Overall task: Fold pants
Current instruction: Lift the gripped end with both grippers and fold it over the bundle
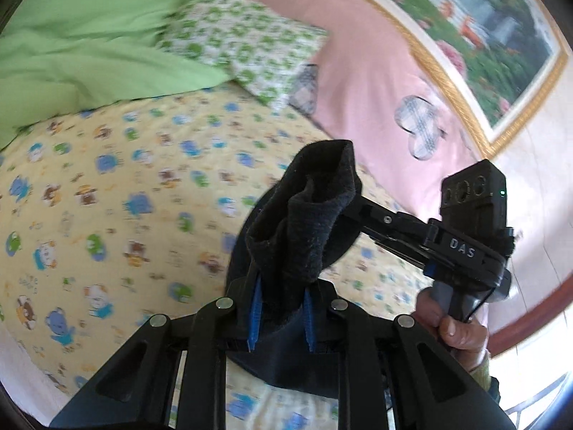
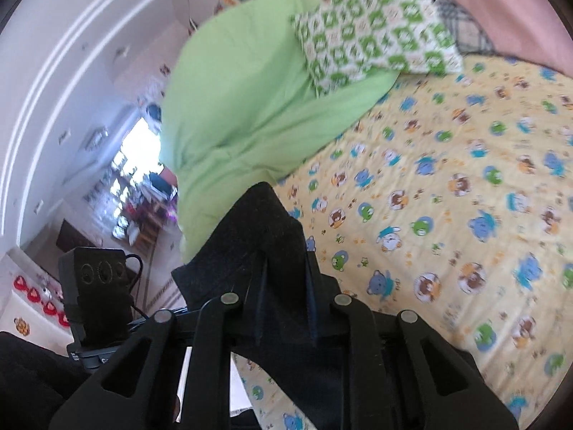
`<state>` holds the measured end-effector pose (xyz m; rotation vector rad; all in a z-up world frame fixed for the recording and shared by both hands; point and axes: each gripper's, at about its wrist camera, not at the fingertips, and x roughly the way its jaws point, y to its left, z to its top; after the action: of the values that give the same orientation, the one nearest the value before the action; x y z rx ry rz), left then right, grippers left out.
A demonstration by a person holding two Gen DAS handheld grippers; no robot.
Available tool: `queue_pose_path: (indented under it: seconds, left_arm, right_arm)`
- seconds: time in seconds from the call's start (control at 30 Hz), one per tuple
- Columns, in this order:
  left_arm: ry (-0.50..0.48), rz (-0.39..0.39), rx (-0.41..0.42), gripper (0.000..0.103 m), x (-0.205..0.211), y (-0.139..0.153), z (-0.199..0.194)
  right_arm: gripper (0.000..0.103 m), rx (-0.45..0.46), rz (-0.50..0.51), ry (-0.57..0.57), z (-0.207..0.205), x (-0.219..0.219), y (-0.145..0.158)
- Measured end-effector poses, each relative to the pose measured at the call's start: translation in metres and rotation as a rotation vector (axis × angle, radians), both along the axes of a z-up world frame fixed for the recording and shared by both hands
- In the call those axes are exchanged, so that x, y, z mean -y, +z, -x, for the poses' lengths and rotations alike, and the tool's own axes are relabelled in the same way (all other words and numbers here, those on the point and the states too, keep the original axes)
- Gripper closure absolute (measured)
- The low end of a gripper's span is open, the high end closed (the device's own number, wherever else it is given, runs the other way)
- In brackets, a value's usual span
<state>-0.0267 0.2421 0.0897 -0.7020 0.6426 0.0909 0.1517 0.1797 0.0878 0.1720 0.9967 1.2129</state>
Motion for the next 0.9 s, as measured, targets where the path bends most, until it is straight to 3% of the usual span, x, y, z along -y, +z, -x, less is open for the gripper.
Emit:
queue_pose_path:
  seconds: [0.3,0.9]
  left_arm:
    - [-0.228,-0.142,0.059,0.084,0.102,0.036,-0.017]
    - [-0.518,-0.273,-0.007,0.084,0.244,0.021,-0.045]
  right_arm:
    - [0.083,0.058,-0.138,-0.113,0.018,0.092,0.023]
    - [0.084,0.03,-0.265,-0.357,0.051,0.246,-0.01]
